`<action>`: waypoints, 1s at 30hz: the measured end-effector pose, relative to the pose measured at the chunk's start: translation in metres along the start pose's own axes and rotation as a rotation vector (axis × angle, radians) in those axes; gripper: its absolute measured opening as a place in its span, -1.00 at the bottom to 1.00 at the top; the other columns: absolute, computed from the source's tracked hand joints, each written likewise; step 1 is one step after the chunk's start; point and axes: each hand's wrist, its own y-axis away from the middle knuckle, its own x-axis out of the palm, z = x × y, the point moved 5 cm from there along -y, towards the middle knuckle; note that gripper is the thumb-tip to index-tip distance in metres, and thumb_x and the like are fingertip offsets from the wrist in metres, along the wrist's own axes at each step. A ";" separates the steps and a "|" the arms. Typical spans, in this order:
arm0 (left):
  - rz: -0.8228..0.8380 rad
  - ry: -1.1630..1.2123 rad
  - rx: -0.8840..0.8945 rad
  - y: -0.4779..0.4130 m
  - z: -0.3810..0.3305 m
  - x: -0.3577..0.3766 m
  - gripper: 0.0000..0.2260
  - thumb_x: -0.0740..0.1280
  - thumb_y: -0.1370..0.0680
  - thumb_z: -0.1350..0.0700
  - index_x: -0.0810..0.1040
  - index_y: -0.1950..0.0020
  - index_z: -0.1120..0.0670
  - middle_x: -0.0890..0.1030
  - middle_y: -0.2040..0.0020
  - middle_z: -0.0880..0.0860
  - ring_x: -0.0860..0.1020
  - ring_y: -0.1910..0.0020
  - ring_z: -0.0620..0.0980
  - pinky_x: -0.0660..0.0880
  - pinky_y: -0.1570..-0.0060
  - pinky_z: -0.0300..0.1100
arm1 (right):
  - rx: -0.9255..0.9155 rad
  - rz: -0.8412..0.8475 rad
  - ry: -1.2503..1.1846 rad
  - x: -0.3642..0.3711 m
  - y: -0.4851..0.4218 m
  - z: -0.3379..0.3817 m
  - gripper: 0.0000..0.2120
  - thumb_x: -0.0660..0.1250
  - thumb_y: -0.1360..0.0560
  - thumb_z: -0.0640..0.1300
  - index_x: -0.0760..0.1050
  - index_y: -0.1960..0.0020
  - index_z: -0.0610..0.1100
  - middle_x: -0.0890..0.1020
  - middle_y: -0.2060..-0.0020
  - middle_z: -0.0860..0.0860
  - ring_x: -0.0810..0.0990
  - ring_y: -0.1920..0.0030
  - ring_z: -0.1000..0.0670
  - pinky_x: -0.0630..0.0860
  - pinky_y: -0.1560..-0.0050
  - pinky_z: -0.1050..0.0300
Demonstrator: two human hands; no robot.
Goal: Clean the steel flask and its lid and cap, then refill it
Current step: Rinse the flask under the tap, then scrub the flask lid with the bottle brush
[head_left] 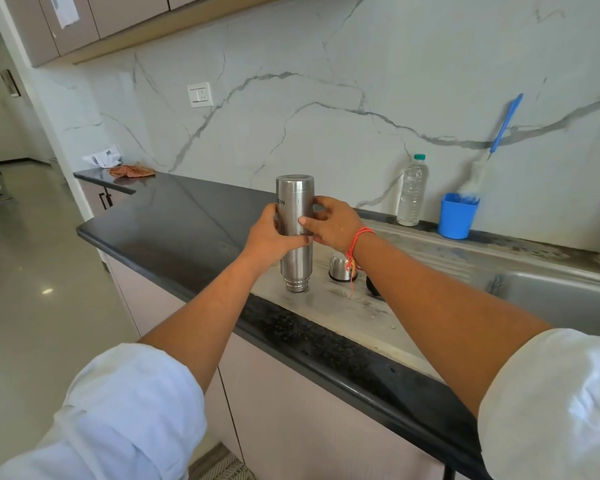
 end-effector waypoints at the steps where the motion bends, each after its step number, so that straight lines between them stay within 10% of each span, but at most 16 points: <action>1: 0.008 0.000 -0.003 0.000 0.001 0.000 -0.32 0.65 -0.38 0.02 0.39 -0.39 -0.02 0.60 -0.19 -0.04 0.61 -0.16 -0.05 0.59 -0.18 -0.05 | -0.003 0.001 0.006 0.001 -0.001 0.000 -0.39 0.49 -0.49 -0.12 0.38 -0.49 -0.07 0.69 -0.14 -0.10 0.69 -0.10 -0.08 0.61 -0.19 -0.13; 13: 0.081 -0.044 -0.092 0.010 -0.003 0.004 -0.21 0.62 -0.44 0.03 0.21 -0.50 0.05 0.51 -0.31 -0.01 0.54 -0.28 0.01 0.52 -0.24 -0.05 | 0.053 -0.003 0.210 -0.004 0.011 -0.002 -0.30 0.49 -0.45 0.03 0.34 -0.53 -0.07 0.68 -0.09 -0.08 0.67 -0.10 -0.08 0.59 -0.22 -0.12; 20: -0.075 -0.155 -0.072 0.025 -0.021 0.003 0.02 0.64 -0.36 -0.15 0.10 -0.58 0.11 0.37 -0.49 0.09 0.36 -0.48 0.12 0.39 -0.44 0.12 | 0.093 -0.075 0.514 -0.029 0.042 0.014 -0.78 0.27 -0.64 -0.09 0.64 -0.10 -0.18 0.69 0.04 -0.11 0.66 -0.05 -0.15 0.58 -0.16 -0.02; 25: -0.485 -0.467 0.387 0.073 -0.066 0.010 -0.57 0.37 -0.63 0.00 0.44 -0.37 0.23 0.49 -0.28 0.19 0.39 -0.28 0.17 0.46 -0.24 0.05 | 0.058 -0.237 0.920 -0.065 0.070 0.017 -0.82 0.30 -0.53 -0.17 0.67 0.05 -0.19 0.70 0.13 -0.15 0.65 0.10 -0.16 0.63 0.02 0.00; 30: 0.027 -0.495 0.595 0.087 -0.084 0.078 -0.84 0.31 -0.68 0.12 0.63 -0.10 0.17 0.60 -0.06 0.07 0.53 -0.09 0.03 0.52 -0.12 0.01 | 0.224 -0.125 1.027 -0.097 0.096 -0.002 -0.76 0.47 -0.47 -0.11 0.62 -0.10 -0.17 0.67 -0.01 -0.14 0.63 -0.04 -0.16 0.61 -0.11 -0.03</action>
